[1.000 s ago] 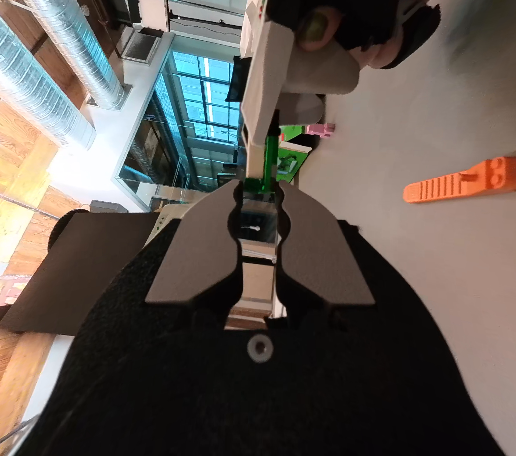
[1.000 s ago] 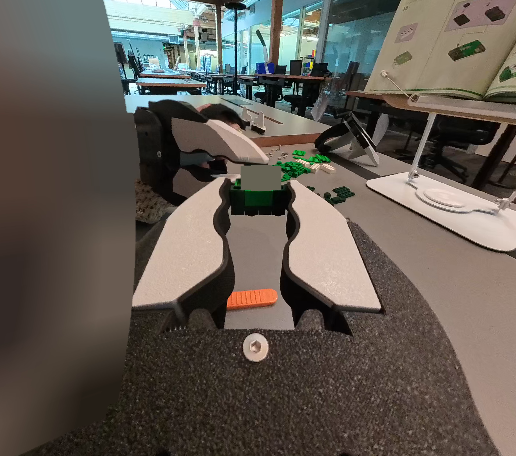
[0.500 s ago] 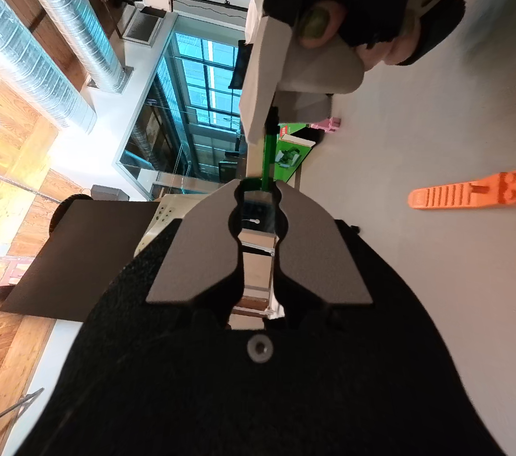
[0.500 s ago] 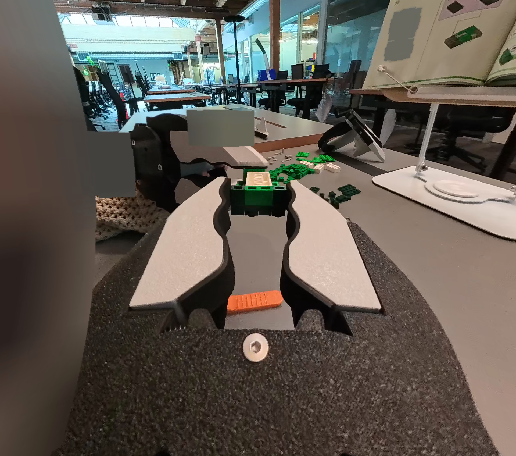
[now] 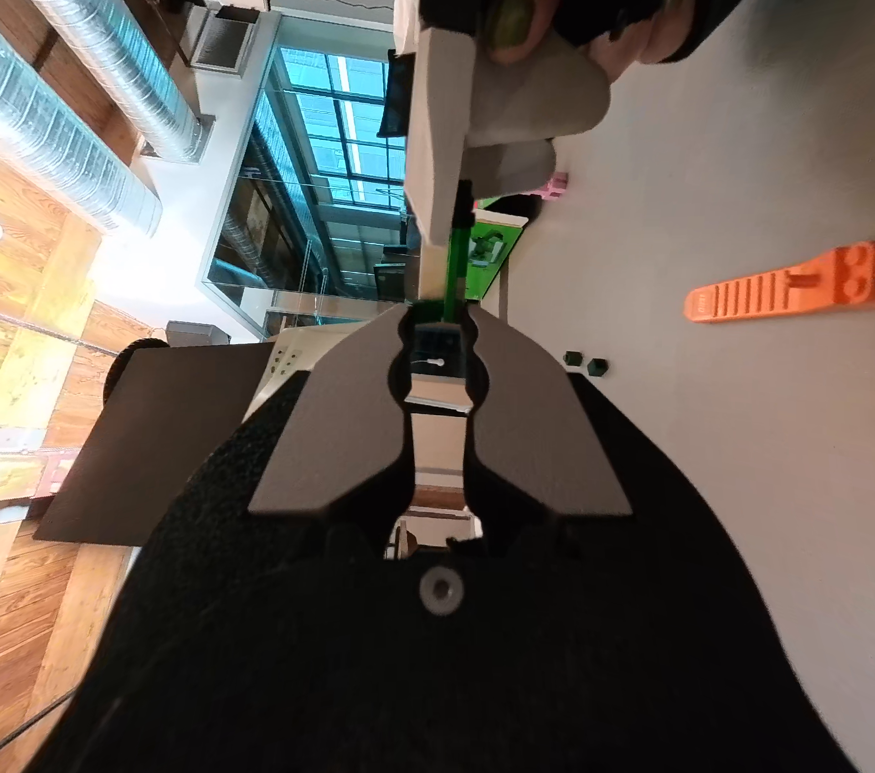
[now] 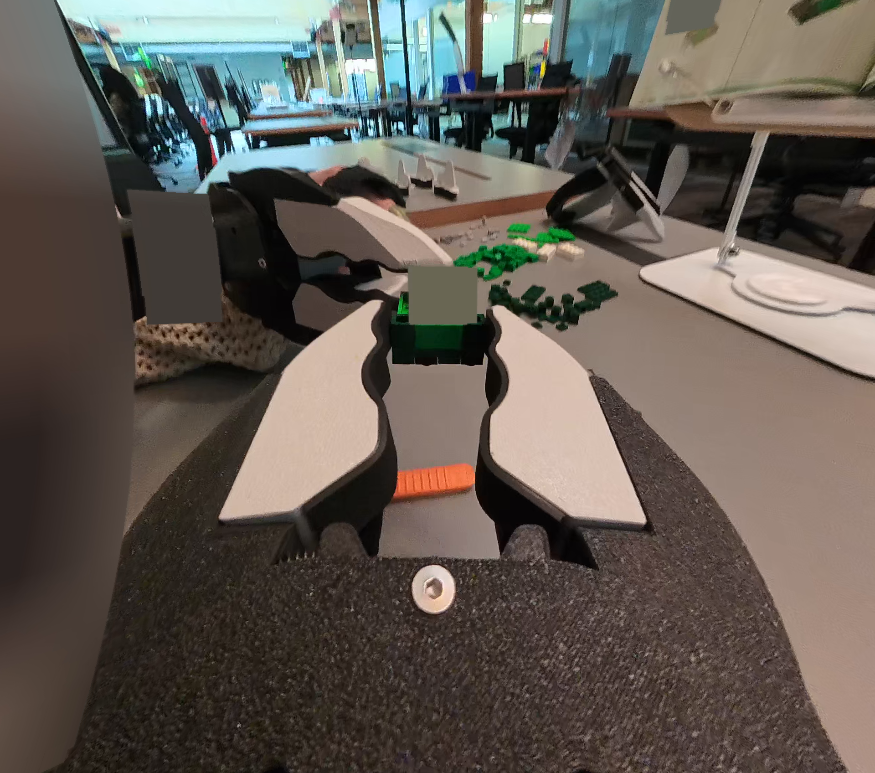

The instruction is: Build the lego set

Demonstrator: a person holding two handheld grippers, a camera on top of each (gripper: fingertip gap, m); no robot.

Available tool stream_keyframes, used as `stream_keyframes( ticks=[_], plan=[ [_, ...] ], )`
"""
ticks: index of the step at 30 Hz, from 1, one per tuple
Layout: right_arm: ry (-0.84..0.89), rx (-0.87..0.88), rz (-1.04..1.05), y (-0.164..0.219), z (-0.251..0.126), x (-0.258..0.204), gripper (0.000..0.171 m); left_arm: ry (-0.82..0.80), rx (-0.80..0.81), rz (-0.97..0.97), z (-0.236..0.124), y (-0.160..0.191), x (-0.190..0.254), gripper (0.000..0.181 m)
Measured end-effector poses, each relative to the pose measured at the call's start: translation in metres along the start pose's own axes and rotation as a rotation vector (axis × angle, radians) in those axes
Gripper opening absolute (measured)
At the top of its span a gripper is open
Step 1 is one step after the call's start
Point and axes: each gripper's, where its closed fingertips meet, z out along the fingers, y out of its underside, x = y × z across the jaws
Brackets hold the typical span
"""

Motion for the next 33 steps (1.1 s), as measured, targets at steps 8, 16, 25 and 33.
stream_keyframes(
  ticks=[8,16,25,33],
  plan=[
    [-0.011,-0.226,0.028,0.034,0.001,0.005,0.036,0.085,0.001,0.04,0.002,0.007,0.035,0.017],
    [-0.011,-0.438,0.044,0.071,-0.001,0.008,0.036,0.175,0.003,0.118,0.002,0.011,0.066,0.017],
    [0.006,-0.434,0.013,0.064,-0.006,0.01,0.029,0.22,0.01,0.175,0.002,0.007,0.079,0.017],
    [-0.001,-0.579,-0.005,0.086,-0.007,0.006,0.019,0.225,0.015,0.177,0.001,0.006,0.081,0.017]
  ],
)
